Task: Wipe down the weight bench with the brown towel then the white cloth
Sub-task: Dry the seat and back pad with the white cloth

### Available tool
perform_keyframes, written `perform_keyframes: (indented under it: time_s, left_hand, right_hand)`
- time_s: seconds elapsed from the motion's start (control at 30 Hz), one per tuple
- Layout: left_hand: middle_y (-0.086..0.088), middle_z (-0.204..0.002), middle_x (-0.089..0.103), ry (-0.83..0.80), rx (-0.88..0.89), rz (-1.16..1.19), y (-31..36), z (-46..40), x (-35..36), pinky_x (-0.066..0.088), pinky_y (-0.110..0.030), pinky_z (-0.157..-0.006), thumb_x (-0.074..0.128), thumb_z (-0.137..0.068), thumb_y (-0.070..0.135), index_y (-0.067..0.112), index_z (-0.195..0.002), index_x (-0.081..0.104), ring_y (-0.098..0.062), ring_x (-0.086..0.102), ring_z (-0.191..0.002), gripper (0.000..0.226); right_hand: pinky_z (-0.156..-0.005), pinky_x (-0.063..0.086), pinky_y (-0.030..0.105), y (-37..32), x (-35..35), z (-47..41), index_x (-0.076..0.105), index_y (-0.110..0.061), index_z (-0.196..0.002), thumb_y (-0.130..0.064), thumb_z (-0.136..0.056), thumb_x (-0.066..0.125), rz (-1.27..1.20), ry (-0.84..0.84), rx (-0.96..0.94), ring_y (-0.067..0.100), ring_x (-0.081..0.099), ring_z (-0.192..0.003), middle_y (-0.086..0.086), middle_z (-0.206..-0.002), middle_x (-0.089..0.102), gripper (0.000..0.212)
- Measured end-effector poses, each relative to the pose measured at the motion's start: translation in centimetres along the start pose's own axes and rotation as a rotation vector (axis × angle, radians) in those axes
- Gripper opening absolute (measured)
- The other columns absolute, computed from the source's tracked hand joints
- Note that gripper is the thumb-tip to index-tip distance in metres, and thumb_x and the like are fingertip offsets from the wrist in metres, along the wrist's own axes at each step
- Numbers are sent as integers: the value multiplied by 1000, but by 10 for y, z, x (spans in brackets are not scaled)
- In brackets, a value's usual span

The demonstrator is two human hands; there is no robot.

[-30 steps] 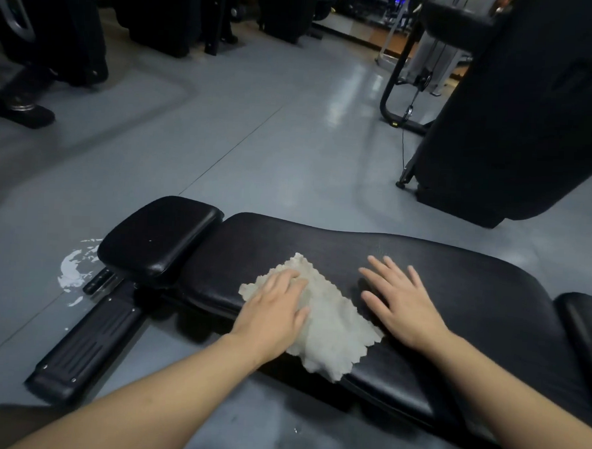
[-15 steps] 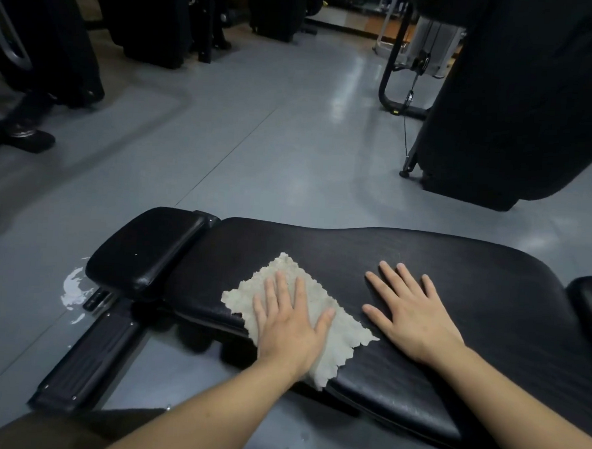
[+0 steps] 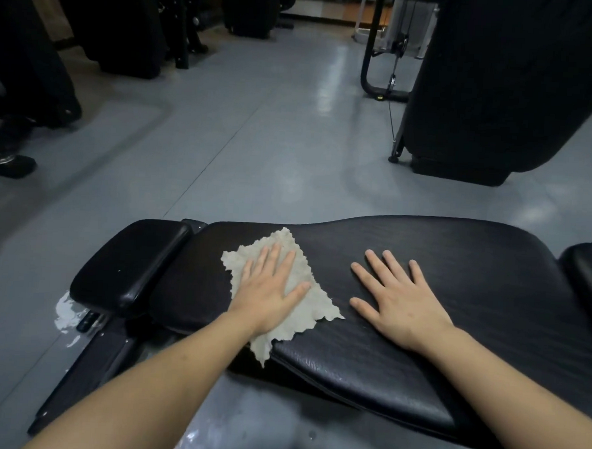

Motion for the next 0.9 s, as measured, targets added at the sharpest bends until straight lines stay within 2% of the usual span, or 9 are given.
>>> perform_keyframes:
  time_s: [0.07,0.17,0.27,0.4,0.63,0.77,0.9]
  left_hand:
    - [10,-166,-20,-18,55,-7,-6,-8,-5,-8,-42,-124,4,-85,80,39,-158,-7,-9,-22,-151,84]
    - [14,-166,-17,-35,120,-24,-21,-21,-13,-4,-43,-125,12,-95,74,43,-158,-3,-5,-20,-151,72]
    - [16,-166,-16,-44,156,-37,-37,-36,-21,-1,-45,-125,15,-98,71,46,-157,-2,-3,-18,-151,67]
    - [16,-166,-17,-33,48,-15,-47,-49,-22,-3,-44,-125,14,-95,75,45,-157,-3,-4,-19,-151,71]
    - [5,-166,-20,-46,-216,7,-41,-34,-17,-10,-45,-124,13,-94,75,38,-159,-6,-14,-23,-151,77]
    - [6,-166,-20,-31,-223,-4,-43,0,-10,-11,-44,-124,12,-96,72,37,-159,-6,-13,-24,-151,74]
    - [10,-166,-20,-15,-133,-28,-49,40,-5,-9,-41,-124,13,-98,67,39,-159,-6,-8,-23,-150,69]
  right_hand:
    - [-124,-3,52,1,0,1,-6,-38,-159,-74,-79,-15,-5,-7,1,22,-14,-155,-4,-169,-13,88]
    - [-124,-3,53,0,0,2,-9,-38,-159,-72,-74,-20,10,-12,12,23,-16,-154,-3,-168,-15,92]
    - [-121,-4,59,-13,-2,-2,-9,-33,-160,-67,-71,-21,18,-49,54,30,-18,-154,5,-168,-17,96]
    - [-117,-3,66,-29,0,-11,-4,-26,-161,-70,-73,-20,26,-37,104,40,-13,-153,15,-168,-12,100]
    - [-119,-5,64,-36,-2,-15,-7,-26,-160,-70,-68,-21,2,-42,73,33,-19,-153,15,-167,-17,103]
    - [-120,-6,62,-43,-5,-16,-5,-31,-161,-71,-68,-20,-35,-44,16,30,-18,-154,10,-168,-16,102]
    - [-120,-7,62,-60,-5,-13,-4,-35,-160,-73,-69,-19,-52,-49,-66,28,-18,-154,4,-168,-15,100]
Point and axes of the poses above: each hand's wrist, its own z-axis away from the middle knuckle, its own x-axis out of the palm, y = z × x, the point moved 1 cm from there along -z, towards the middle knuckle
